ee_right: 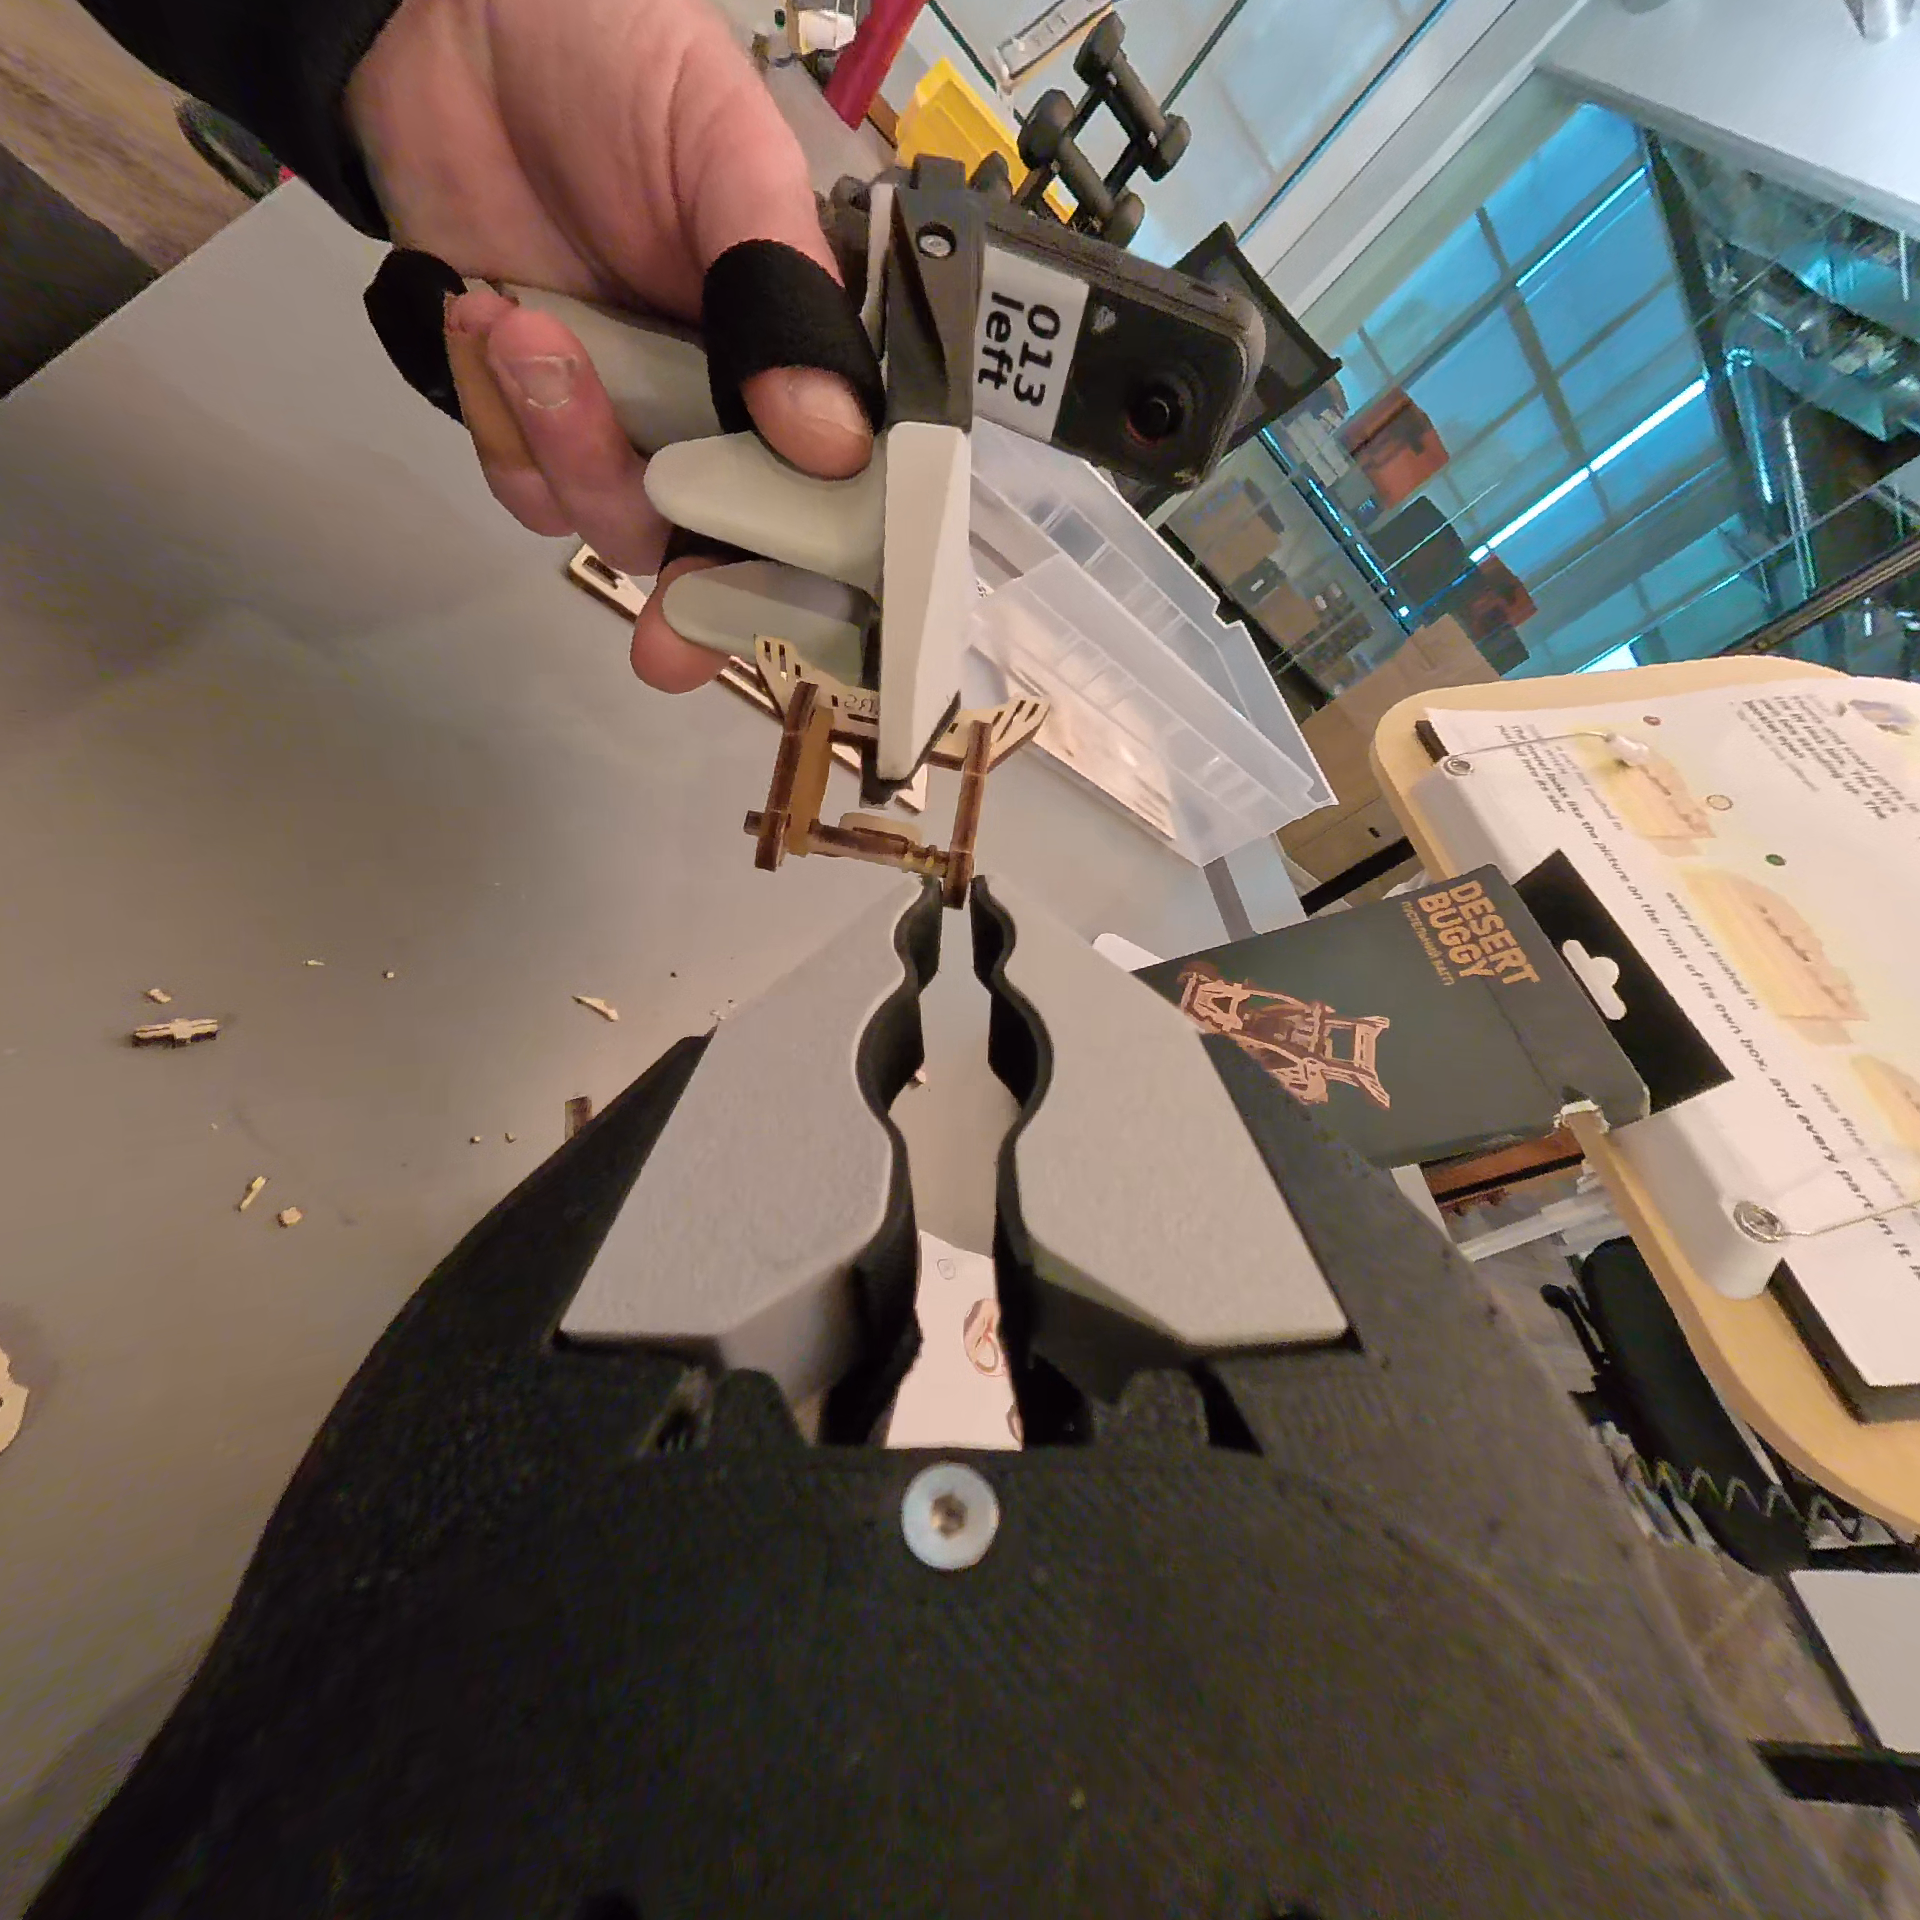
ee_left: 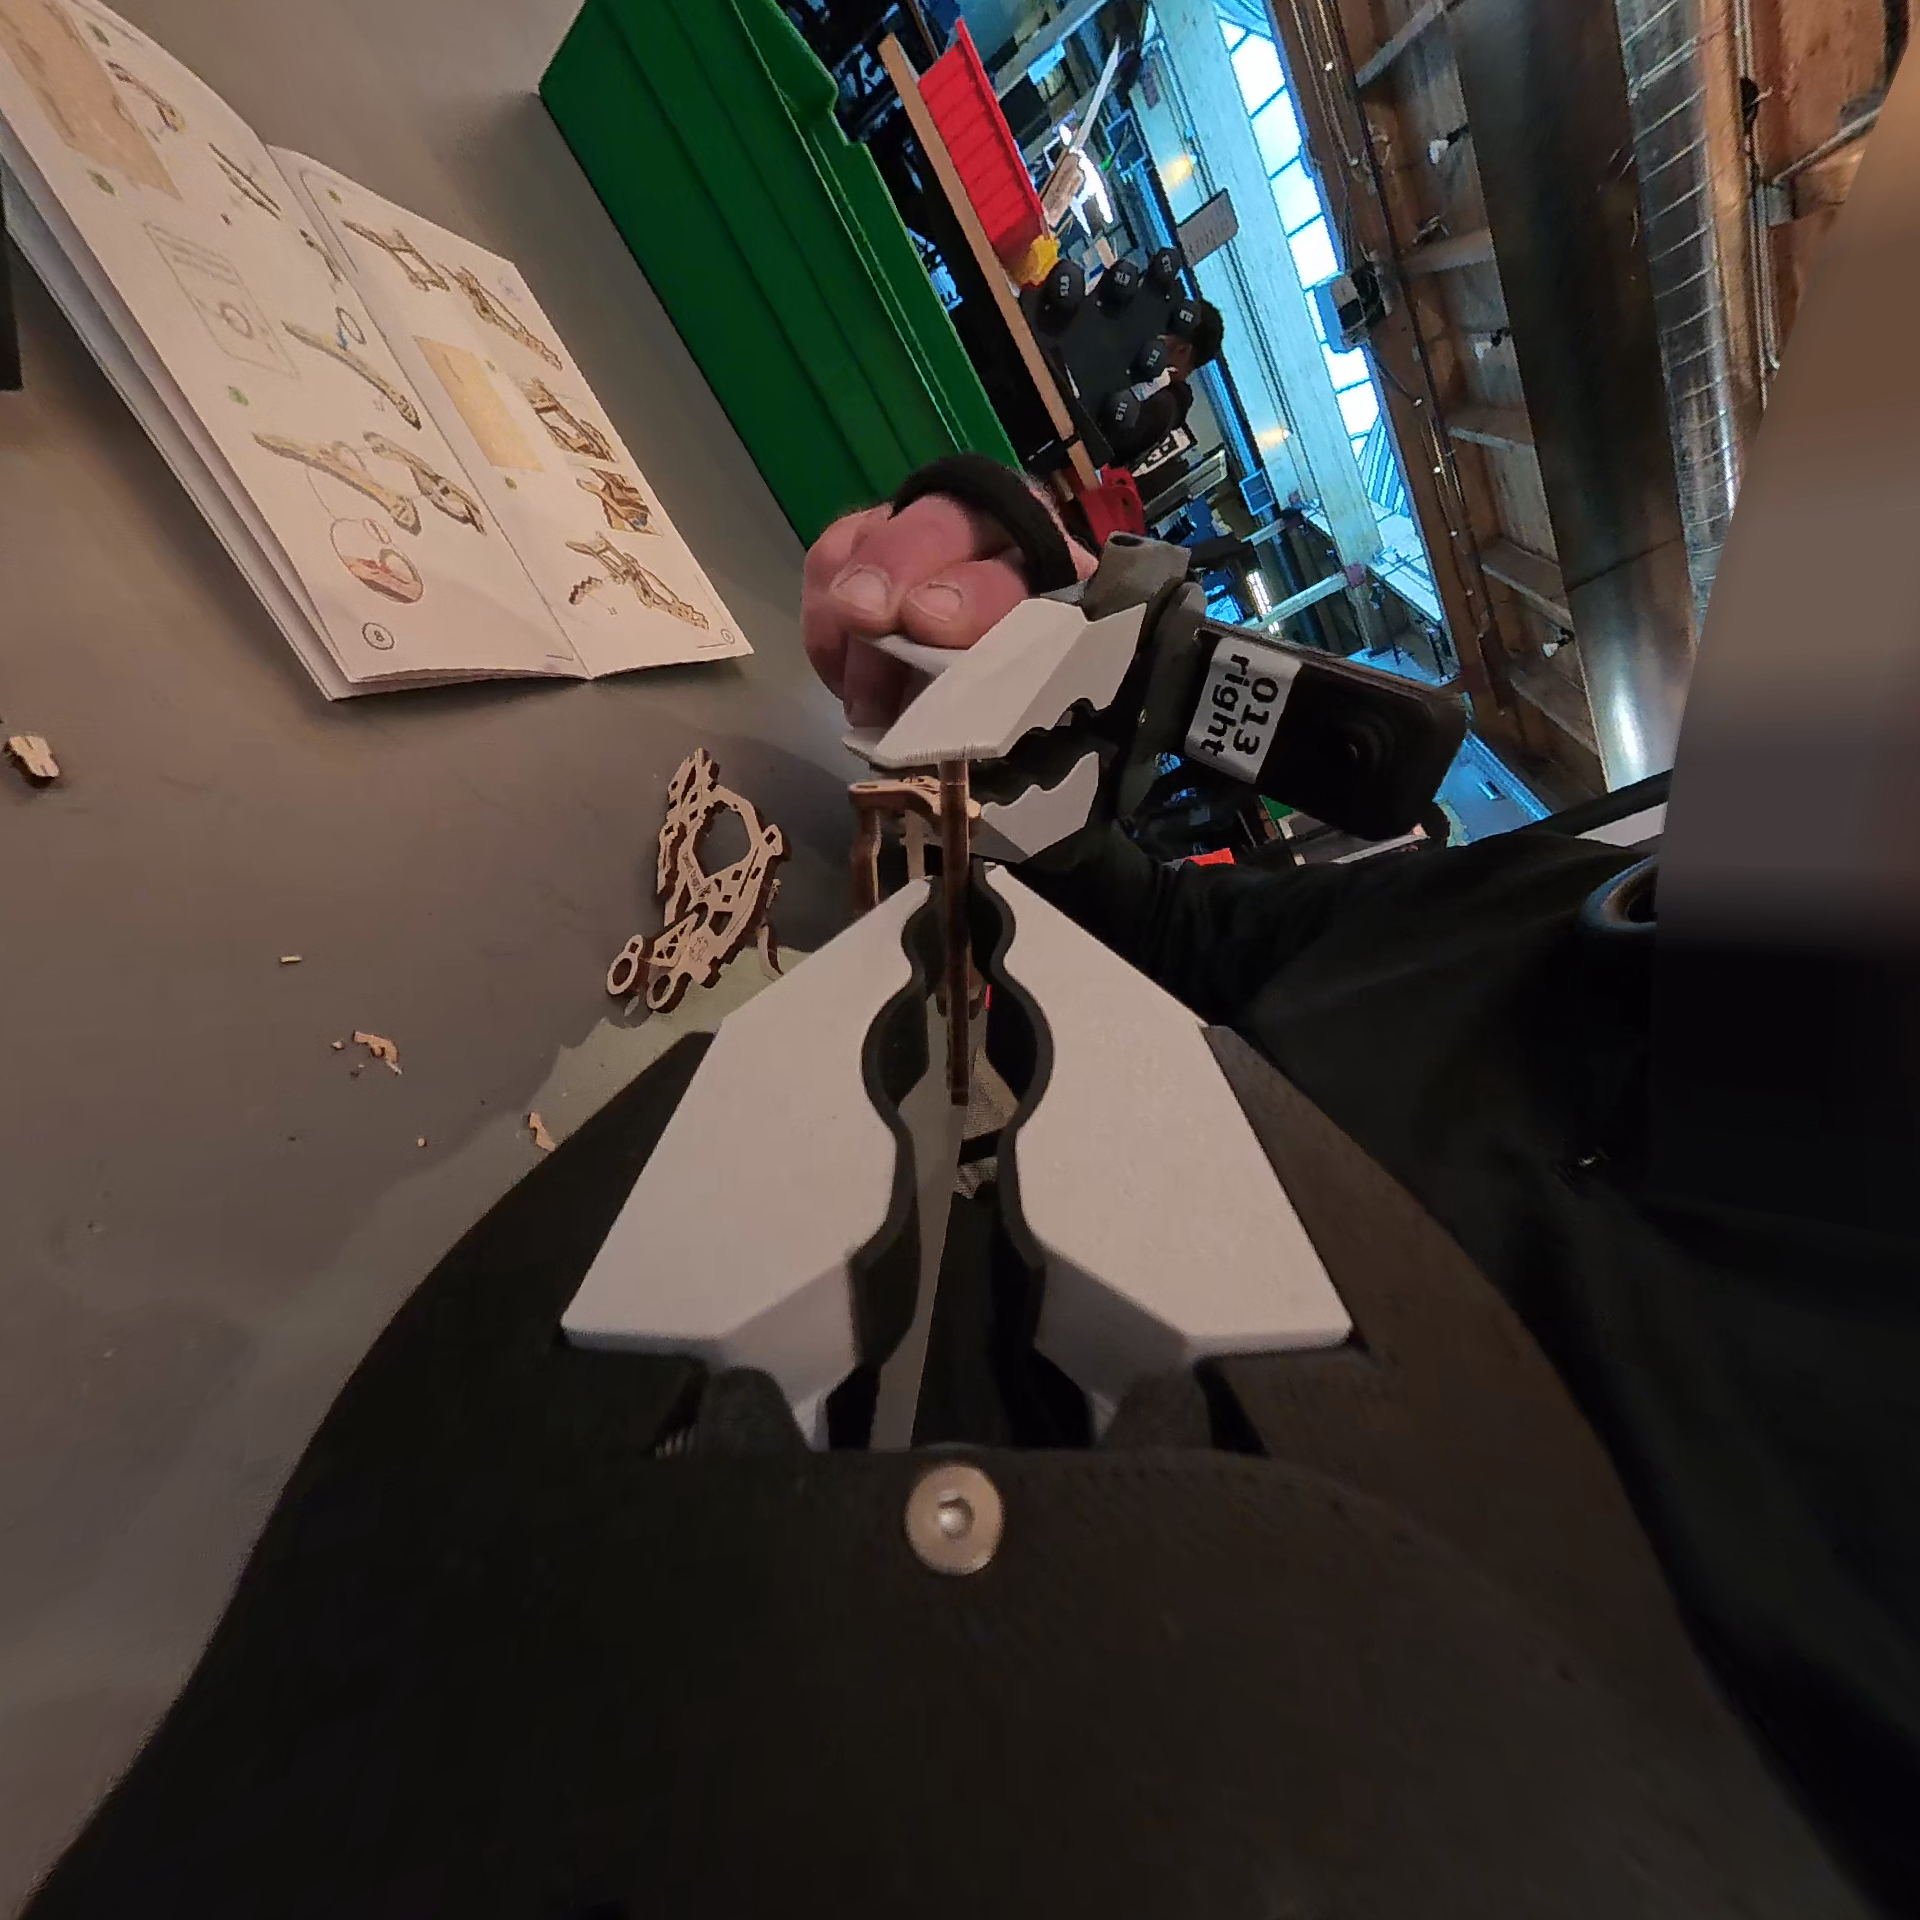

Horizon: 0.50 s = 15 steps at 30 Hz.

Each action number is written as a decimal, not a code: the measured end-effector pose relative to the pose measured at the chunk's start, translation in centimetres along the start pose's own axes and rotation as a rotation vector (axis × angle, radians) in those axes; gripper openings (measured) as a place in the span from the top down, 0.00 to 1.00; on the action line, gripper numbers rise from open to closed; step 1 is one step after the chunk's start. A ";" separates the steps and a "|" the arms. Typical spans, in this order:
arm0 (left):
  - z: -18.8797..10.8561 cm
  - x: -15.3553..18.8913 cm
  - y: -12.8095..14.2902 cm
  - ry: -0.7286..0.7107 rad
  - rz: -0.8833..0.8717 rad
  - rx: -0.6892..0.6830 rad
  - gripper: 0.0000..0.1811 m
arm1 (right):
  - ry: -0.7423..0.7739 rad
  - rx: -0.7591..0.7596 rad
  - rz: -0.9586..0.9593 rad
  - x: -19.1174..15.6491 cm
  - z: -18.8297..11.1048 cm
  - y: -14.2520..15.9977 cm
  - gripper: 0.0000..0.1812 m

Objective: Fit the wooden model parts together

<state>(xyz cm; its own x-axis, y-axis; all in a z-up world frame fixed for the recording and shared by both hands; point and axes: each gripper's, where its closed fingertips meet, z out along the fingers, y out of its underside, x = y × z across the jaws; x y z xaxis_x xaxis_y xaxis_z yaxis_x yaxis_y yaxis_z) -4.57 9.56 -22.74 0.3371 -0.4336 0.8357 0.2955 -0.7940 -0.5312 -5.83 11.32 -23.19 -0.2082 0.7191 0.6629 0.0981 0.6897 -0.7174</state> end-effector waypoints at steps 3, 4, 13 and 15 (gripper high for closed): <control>0.1 0.0 0.4 0.000 -0.004 -0.019 0.99 | -0.019 -0.003 -0.031 -0.4 -0.1 0.0 0.99; 0.1 0.0 0.5 0.001 -0.004 -0.022 0.99 | -0.027 -0.005 -0.032 -0.5 -0.2 0.0 0.99; 0.1 -0.3 0.5 -0.005 -0.001 -0.013 0.99 | -0.053 -0.025 0.010 -0.7 0.0 0.3 1.00; 0.0 -0.3 0.3 -0.008 0.012 0.008 0.98 | -0.046 -0.020 0.043 -0.3 -0.1 0.2 1.00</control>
<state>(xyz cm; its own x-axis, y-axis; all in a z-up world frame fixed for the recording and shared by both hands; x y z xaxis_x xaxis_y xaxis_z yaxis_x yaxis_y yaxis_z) -4.57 9.51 -23.18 0.3480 -0.4395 0.8281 0.2988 -0.7852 -0.5423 -5.67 11.23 -23.56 -0.2480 0.7435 0.6211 0.1268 0.6605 -0.7400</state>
